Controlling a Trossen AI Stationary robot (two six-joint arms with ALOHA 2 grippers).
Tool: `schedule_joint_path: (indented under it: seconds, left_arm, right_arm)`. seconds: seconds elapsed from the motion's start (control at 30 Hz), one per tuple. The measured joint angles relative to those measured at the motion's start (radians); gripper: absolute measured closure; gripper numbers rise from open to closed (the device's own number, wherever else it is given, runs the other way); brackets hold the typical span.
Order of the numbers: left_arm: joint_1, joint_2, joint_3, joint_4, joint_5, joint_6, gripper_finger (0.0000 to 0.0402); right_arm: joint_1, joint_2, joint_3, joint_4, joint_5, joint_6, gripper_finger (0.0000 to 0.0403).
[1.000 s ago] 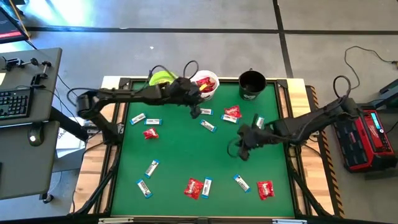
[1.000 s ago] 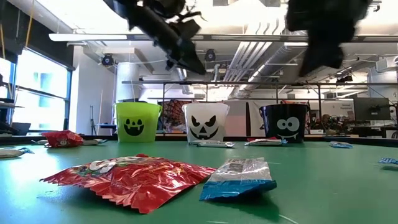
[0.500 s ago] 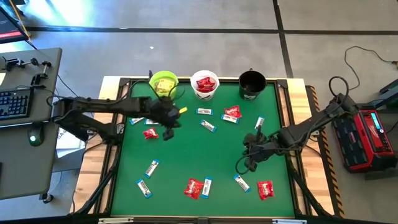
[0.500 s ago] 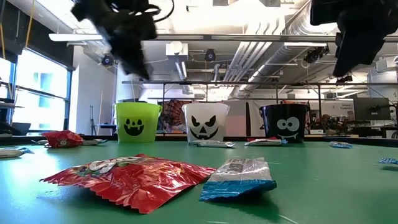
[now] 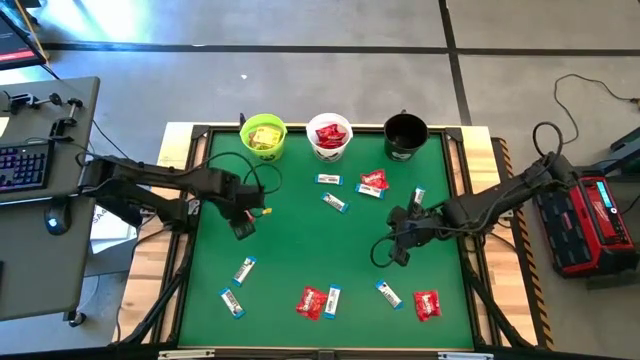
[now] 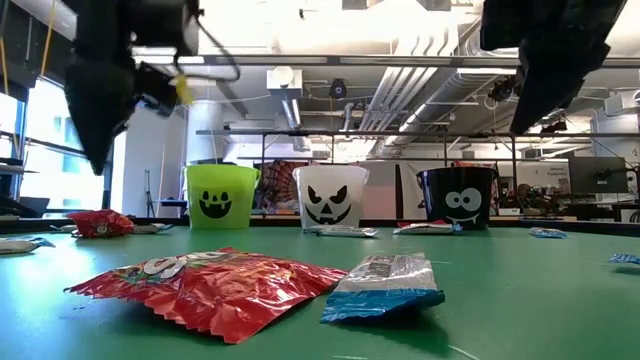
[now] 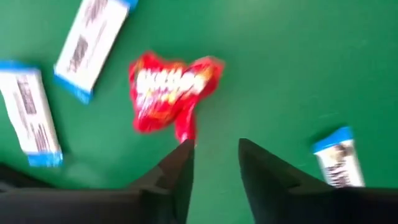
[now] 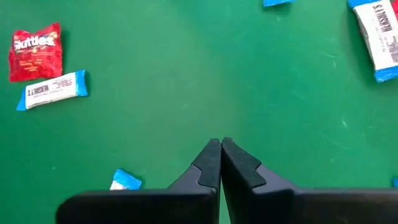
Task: Sort candy by brand, put in halloween buckets
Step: Put the red candy into the white bucket
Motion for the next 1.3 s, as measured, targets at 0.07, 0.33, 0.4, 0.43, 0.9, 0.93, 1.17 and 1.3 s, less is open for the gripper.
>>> schedule_joint_path:
  seconds: [0.07,0.33,0.4,0.43,0.9,0.93,1.17,1.3]
  left_arm:
    - [0.0,0.0,-0.046,0.008,0.0,-0.032,0.0263]
    - [0.0,0.0,-0.156,0.115,-0.076,-0.075,0.0221]
    - [0.0,0.0,-0.177,0.153,-0.077,-0.067,0.022]
    - [0.001,0.0,-0.188,0.164,-0.078,-0.067,0.022]
    - [0.002,0.0,-0.259,0.321,-0.074,-0.021,0.0348]
    - [0.002,0.0,-0.251,0.323,-0.069,-0.01,0.037]
    - [0.003,0.0,-0.173,0.403,0.026,0.007,0.0398]
    - [0.027,0.0,-0.099,0.458,0.076,-0.007,0.04]
  right_arm:
    - [-0.01,0.0,0.0,0.0,-0.002,-0.01,0.0402]
    - [-0.016,0.0,0.0,-0.002,0.009,-0.017,0.0402]
    - [-0.016,0.0,0.0,-0.005,0.011,-0.005,0.0402]
    - [-0.016,0.0,0.0,-0.005,0.012,-0.003,0.0402]
    - [-0.016,0.0,0.0,0.046,0.014,-0.01,0.0402]
    - [-0.016,0.0,0.0,0.053,0.015,-0.01,0.0402]
    - [-0.016,0.001,0.0,0.099,0.049,-0.01,0.0402]
    - [-0.017,0.001,0.0,0.099,0.054,-0.01,0.0402]
